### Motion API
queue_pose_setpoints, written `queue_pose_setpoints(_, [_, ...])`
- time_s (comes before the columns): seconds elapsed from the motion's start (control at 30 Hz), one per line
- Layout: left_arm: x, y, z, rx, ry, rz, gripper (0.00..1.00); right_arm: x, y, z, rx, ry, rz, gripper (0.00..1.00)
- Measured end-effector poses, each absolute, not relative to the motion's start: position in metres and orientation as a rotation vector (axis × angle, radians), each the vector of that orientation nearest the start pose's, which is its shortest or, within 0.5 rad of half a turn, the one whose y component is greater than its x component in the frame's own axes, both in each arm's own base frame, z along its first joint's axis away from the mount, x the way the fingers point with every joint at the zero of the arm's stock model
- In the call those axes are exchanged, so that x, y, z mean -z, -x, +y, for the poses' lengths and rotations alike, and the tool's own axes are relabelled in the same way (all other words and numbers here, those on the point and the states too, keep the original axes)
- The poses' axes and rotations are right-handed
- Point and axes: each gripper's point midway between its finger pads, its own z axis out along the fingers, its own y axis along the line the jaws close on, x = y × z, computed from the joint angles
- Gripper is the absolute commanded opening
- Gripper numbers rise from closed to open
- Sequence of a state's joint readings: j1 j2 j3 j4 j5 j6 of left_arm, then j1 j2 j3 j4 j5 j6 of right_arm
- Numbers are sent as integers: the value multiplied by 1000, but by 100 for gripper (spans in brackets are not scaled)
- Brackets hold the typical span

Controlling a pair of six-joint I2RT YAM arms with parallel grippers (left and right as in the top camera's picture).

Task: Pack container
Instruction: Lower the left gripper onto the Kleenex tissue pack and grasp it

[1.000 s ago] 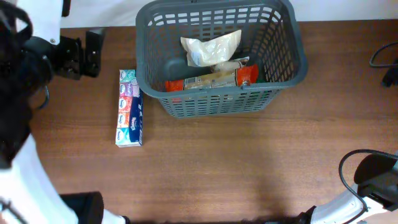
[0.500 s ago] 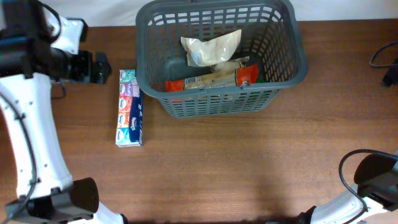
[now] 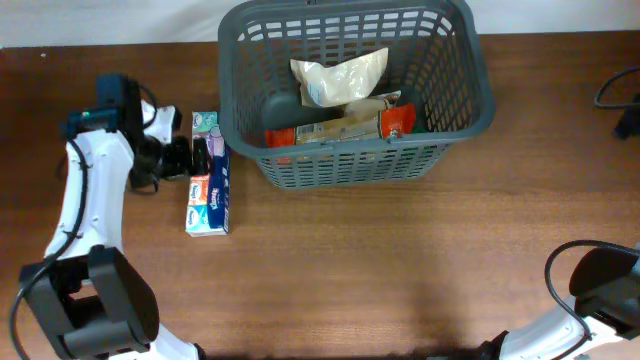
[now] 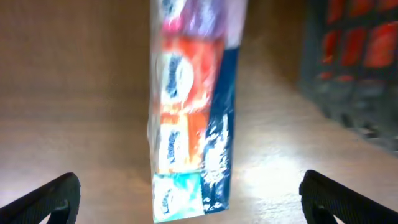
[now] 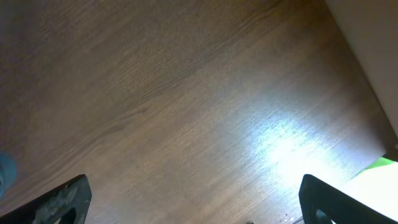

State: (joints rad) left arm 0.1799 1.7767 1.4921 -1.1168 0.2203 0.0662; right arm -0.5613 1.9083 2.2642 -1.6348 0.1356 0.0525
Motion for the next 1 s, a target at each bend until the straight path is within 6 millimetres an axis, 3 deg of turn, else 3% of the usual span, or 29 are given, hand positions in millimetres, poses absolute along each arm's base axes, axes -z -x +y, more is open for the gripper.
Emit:
queue_pose_setpoints(0.13, [-107, -357, 34, 221, 198, 2978, 99, -270, -315, -225, 296, -898, 2735, 99])
queue_pose_setpoints(0.3, [-102, -364, 35, 97, 168, 2963, 99, -270, -315, -225, 296, -898, 2735, 99])
queue_pose_setpoints(0.57, [-100, -377, 7, 61, -12, 2931, 99, -270, -315, -225, 296, -897, 2735, 99])
queue_pose_setpoints(1.0, [-47, -377, 8, 52, -11, 3053, 99, -270, -315, -225, 296, -897, 2735, 98])
